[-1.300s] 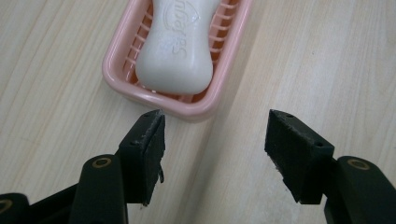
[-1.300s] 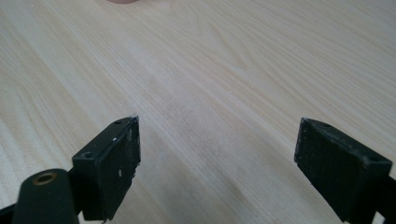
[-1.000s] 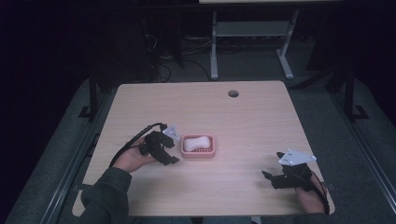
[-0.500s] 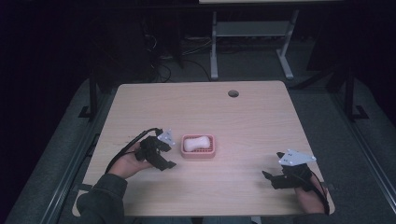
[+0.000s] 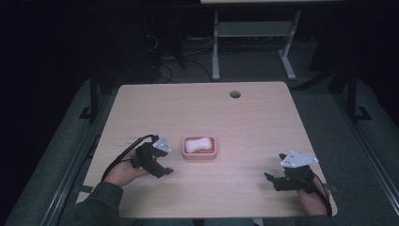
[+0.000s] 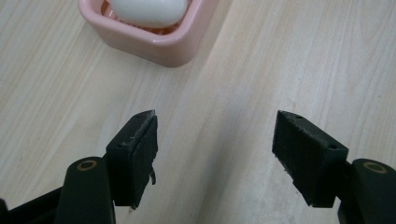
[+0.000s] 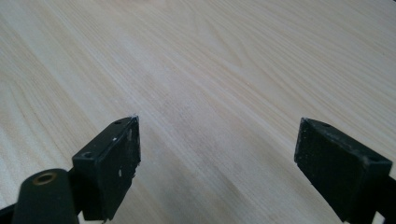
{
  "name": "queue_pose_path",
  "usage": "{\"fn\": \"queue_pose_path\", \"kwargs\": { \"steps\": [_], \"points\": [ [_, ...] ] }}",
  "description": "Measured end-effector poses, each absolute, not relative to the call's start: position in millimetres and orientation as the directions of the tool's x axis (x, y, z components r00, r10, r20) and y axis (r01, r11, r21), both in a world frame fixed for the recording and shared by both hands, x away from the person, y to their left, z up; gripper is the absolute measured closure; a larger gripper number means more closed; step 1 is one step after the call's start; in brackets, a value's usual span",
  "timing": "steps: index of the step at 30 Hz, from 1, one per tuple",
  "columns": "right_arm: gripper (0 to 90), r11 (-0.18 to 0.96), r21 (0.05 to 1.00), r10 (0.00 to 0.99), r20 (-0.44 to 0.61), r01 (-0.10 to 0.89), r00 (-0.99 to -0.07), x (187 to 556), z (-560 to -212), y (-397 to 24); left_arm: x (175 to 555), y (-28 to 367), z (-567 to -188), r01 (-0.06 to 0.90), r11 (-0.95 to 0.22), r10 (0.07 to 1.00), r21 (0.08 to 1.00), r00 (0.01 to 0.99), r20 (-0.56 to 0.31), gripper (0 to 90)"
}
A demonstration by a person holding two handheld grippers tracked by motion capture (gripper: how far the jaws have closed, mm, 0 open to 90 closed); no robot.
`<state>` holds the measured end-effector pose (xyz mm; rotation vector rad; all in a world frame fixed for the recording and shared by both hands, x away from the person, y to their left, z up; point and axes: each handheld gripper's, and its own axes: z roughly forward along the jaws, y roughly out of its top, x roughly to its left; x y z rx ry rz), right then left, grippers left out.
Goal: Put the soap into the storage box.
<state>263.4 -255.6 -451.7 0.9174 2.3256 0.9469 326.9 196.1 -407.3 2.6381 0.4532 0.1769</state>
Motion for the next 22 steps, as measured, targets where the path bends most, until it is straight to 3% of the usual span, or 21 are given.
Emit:
{"fn": "queue_pose_path", "kwargs": {
  "steps": [22],
  "points": [
    [13.8, 0.55, 0.728, 0.722, -0.168, 0.41, -0.671, 263.5, -453.6, -254.7, 288.6, 226.4, -431.0, 0.311, -0.828, 0.377, 0.467, 0.925, 0.052, 27.3]
  ]
}}
